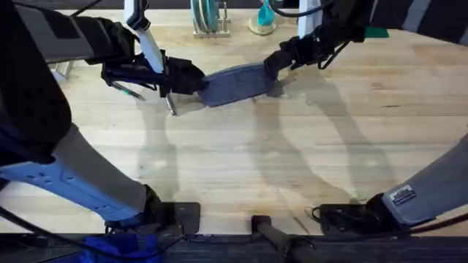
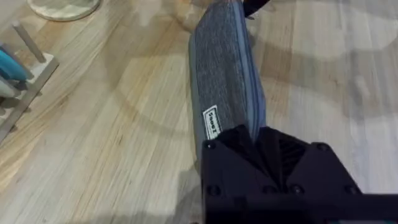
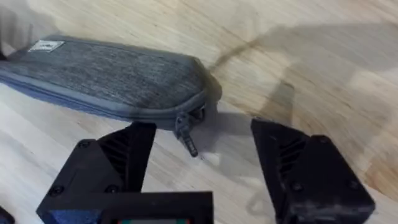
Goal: Unzip the bag, pick up the pens from the table one at a time and place them inside, then zip the bag closed.
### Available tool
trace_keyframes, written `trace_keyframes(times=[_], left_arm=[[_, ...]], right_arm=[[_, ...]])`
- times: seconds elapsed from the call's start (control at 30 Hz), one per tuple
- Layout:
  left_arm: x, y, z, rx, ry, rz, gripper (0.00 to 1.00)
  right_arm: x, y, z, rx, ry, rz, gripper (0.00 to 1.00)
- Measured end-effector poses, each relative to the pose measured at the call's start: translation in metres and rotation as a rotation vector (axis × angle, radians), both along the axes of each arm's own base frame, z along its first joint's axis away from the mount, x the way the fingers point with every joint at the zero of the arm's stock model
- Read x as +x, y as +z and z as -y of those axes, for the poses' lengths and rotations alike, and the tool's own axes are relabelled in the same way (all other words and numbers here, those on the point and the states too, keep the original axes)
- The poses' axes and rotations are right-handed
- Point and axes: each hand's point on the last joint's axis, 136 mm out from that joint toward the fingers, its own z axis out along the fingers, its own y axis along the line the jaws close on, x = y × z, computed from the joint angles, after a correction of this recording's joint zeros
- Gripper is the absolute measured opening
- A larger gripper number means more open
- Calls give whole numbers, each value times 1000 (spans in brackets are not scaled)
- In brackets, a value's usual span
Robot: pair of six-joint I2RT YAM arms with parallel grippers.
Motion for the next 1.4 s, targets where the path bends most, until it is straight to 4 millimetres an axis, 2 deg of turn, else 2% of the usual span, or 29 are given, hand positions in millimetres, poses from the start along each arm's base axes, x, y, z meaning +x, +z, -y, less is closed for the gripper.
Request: trace_keyframes(times=[0.2, 0.37, 0.53, 0.73, 1.03, 1.07, 1.13, 1.4], left_arm=[[0, 0, 0, 0, 0, 0, 42], [0, 0, 0, 0, 0, 0, 42], [0, 0, 0, 0, 0, 0, 42], [0, 0, 0, 0, 0, 0, 41], [0, 0, 0, 0, 0, 0, 41], [0, 0, 0, 0, 0, 0, 41], [0, 0, 0, 1, 0, 0, 41], [0, 0, 0, 1, 0, 0, 41]], right_arm=[[-1, -4, 0, 1, -14, -18, 880], [-2, -8, 0, 3, -23, -34, 619], [-4, -8, -1, 3, -19, -42, 548], [-8, -9, -1, 4, -20, -59, 385], [-7, -8, -3, 12, -17, -54, 301], [-6, -8, -4, 16, -16, -50, 246], [-4, -7, -6, 21, -15, -42, 61], [-4, -7, -6, 22, -15, -40, 31]])
